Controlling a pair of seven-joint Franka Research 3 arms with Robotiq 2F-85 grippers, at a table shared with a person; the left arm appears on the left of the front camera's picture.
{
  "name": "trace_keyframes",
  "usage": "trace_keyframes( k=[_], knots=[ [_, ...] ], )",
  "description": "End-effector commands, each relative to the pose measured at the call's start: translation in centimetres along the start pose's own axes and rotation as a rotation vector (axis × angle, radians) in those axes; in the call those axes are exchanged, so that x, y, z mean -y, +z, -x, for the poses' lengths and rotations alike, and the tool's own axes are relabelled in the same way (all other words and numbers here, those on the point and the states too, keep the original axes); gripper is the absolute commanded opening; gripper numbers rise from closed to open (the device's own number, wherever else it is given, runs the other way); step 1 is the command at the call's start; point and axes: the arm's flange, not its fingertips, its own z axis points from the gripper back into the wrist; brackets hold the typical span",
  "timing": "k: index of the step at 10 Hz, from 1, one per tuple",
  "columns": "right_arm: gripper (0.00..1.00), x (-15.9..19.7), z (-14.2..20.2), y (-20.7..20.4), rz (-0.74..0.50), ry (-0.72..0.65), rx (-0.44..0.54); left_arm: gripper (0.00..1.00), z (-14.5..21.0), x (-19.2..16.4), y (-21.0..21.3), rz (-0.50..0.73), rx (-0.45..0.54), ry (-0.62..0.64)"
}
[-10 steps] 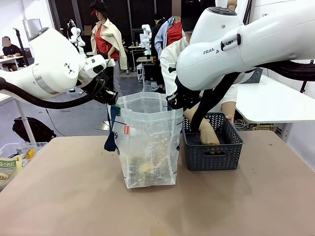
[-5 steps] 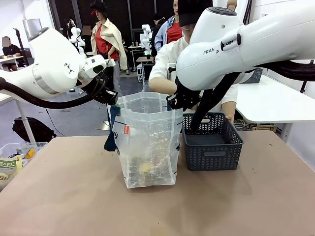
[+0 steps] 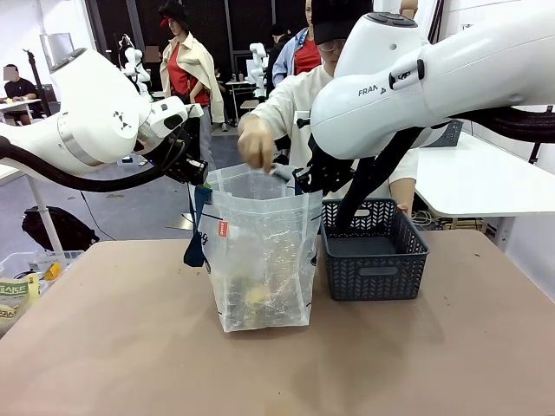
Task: Transfer purchased items from the store into the shopping bag.
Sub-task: Move the Reusable shopping bag to the right side of the table.
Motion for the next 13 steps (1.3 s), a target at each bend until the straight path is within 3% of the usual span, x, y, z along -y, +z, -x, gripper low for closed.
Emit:
trace_keyframes(
  k=[1, 8, 9, 11, 13],
  knots=[
    [0.0, 0.2, 0.1, 0.1, -0.015, 0.006, 0.003, 0.0, 0.1, -0.1, 0.4, -0.008, 0.013, 0.01],
    [0.0, -0.8, -0.7, 0.0, -0.001, 0.027, -0.002, 0.0, 0.0, 0.0, 0.0, 0.0, 0.0, 0.0],
    [0.0, -1.5, -1.0, 0.0, -0.003, 0.061, -0.002, 0.06, -0.1, 0.0, 0.0, 0.059, 0.02, -0.002],
    [0.0, -2.7, -1.6, -0.3, 0.0, 0.141, 0.002, 0.46, -0.3, -0.4, -0.1, 0.167, 0.027, 0.02],
    [0.0, -3.9, -2.2, -1.1, 0.033, 0.224, -0.015, 0.51, -0.9, -1.4, -0.9, 0.3, 0.048, 0.061]
  ],
)
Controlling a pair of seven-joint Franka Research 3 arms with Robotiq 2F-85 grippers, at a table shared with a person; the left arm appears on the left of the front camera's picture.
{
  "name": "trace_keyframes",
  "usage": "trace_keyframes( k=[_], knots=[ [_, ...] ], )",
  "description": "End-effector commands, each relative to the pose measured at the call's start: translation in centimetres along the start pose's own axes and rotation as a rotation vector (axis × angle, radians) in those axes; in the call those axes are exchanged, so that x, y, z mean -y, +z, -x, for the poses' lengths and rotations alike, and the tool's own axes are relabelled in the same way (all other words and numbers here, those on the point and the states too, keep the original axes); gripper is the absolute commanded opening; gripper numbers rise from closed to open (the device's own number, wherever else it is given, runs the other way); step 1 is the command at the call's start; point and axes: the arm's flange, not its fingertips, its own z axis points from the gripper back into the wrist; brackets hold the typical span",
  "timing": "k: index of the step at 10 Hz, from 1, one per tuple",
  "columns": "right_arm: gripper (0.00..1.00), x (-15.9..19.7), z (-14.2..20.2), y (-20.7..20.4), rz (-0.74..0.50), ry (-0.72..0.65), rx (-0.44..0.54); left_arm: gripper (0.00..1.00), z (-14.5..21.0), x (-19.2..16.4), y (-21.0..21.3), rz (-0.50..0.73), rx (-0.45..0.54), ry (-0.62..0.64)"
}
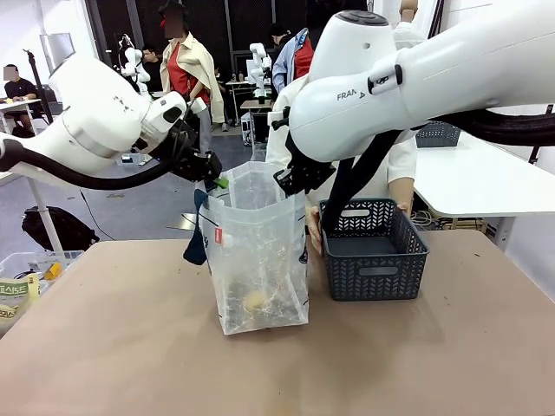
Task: Transfer purchased items from the store into the shopping bag.
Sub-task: Move the Reusable shopping bag to the right side of the table.
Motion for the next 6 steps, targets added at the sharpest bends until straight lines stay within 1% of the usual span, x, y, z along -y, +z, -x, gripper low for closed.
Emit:
trace_keyframes(
  k=[1, 2, 6],
  knots=[
    [0.0, -0.8, -1.3, -0.9, 0.048, 0.106, -0.015, 0.51, -0.5, -2.9, -0.6, 0.177, -0.006, 0.011],
    [0.0, -1.3, -1.5, -1.2, 0.055, 0.148, -0.008, 0.51, -0.5, -3.2, -1.1, 0.226, -0.016, 0.004],
    [0.0, -2.9, -3.2, -2.3, 0.001, 0.238, 0.014, 0.51, -0.8, -3.8, -2.6, 0.304, -0.052, 0.002]
  ],
)
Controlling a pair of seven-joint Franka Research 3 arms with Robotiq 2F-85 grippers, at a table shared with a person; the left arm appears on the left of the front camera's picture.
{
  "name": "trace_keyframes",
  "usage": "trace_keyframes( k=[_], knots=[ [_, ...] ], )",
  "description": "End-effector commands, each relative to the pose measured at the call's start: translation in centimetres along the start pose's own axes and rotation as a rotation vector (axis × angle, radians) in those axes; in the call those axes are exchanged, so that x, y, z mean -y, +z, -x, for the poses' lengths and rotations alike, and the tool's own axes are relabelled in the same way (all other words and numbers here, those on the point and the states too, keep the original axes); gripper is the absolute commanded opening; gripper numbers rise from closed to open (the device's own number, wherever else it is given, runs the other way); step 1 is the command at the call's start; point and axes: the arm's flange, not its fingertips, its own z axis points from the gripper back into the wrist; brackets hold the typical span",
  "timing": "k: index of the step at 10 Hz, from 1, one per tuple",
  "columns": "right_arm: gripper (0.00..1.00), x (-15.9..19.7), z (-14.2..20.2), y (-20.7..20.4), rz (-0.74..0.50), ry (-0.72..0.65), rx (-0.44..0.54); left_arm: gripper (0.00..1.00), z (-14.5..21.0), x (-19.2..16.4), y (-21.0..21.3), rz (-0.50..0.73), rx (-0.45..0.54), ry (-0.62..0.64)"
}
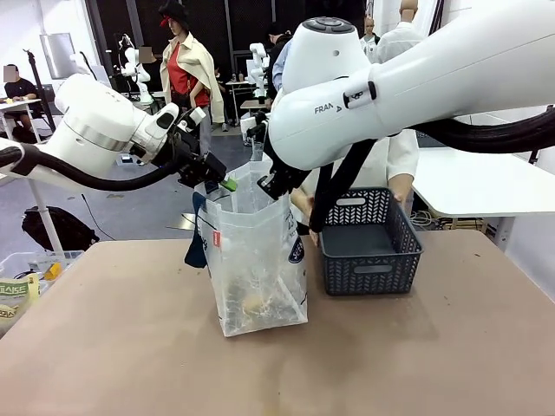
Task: Transfer purchased items from the store into the shopping bag.
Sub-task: Move the Reusable shopping bag to the right side of the table.
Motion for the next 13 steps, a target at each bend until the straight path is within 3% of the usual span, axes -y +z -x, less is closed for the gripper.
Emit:
trace_keyframes(
  k=[1, 4, 7, 13],
  knots=[
    [0.0, -0.6, -1.8, -1.2, -0.023, 0.083, 0.005, 0.51, -1.0, -0.7, 0.1, 0.107, 0.024, -0.052],
    [0.0, -1.7, -2.7, -2.0, -0.069, 0.188, -0.026, 0.51, -1.0, -1.3, -0.3, 0.211, 0.064, -0.065],
    [0.0, -2.1, -3.8, -2.8, -0.085, 0.231, -0.046, 0.51, -1.6, -1.8, -1.1, 0.311, 0.025, -0.092],
    [0.0, -4.0, -5.2, -4.2, -0.098, 0.306, -0.091, 0.51, -2.7, -1.3, -2.4, 0.377, 0.001, -0.157]
  ],
)
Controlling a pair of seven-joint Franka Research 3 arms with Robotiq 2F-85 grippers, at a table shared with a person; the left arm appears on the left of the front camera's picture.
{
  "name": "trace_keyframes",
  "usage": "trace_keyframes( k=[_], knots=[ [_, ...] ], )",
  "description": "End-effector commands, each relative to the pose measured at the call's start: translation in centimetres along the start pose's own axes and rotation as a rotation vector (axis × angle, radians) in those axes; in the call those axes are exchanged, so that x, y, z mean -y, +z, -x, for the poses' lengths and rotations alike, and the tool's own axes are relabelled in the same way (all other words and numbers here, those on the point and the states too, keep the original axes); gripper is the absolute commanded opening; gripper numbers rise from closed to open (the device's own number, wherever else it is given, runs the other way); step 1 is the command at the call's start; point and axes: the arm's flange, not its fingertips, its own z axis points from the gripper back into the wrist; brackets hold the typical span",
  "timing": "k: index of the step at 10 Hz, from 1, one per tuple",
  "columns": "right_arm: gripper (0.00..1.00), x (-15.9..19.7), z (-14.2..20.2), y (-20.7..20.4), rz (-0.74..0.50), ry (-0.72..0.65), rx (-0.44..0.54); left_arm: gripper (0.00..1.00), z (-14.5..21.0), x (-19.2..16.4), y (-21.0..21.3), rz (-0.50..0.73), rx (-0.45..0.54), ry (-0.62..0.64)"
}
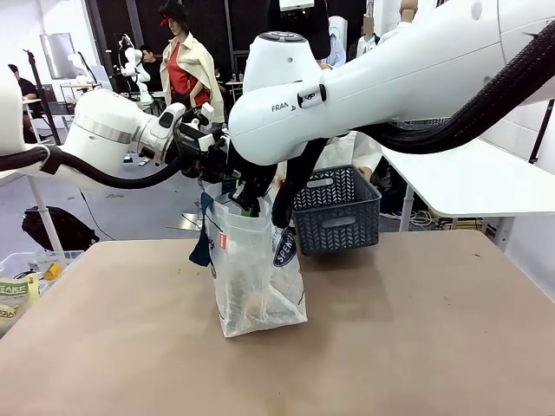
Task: Transfer purchased items from the store into the shopping bag.
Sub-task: Move the Reusable shopping bag to the right side of the table.
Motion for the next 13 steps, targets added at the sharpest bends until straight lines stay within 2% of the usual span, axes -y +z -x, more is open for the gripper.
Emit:
trace_keyframes(
  k=[1, 5, 7, 8, 10, 11, 13],
  knots=[
    [0.0, -0.4, -1.1, -0.5, 0.009, 0.051, -0.034, 0.51, -0.7, -0.6, -0.4, 0.034, -0.008, -0.017],
    [0.0, -1.6, -1.8, -1.0, -0.004, 0.108, -0.05, 0.51, -1.6, -1.1, -1.5, 0.031, -0.042, 0.022],
    [0.0, -1.8, -1.8, -0.9, -0.013, 0.116, -0.035, 0.51, -1.9, -1.3, -2.2, -0.033, -0.048, 0.062],
    [0.0, -1.8, -1.7, -0.9, -0.012, 0.114, -0.034, 0.43, -2.1, -1.4, -2.5, -0.059, -0.055, 0.068],
    [0.0, -1.7, -1.5, -0.8, -0.009, 0.11, -0.032, 0.06, -2.4, -1.8, -2.8, -0.078, -0.083, 0.103],
    [0.0, -1.5, -1.4, -0.8, -0.012, 0.107, -0.027, 0.0, -2.4, -1.8, -2.8, -0.081, -0.088, 0.107],
    [0.0, -1.5, -1.3, -0.7, -0.018, 0.105, -0.021, 0.0, -2.4, -1.8, -2.9, -0.082, -0.091, 0.114]
  ],
)
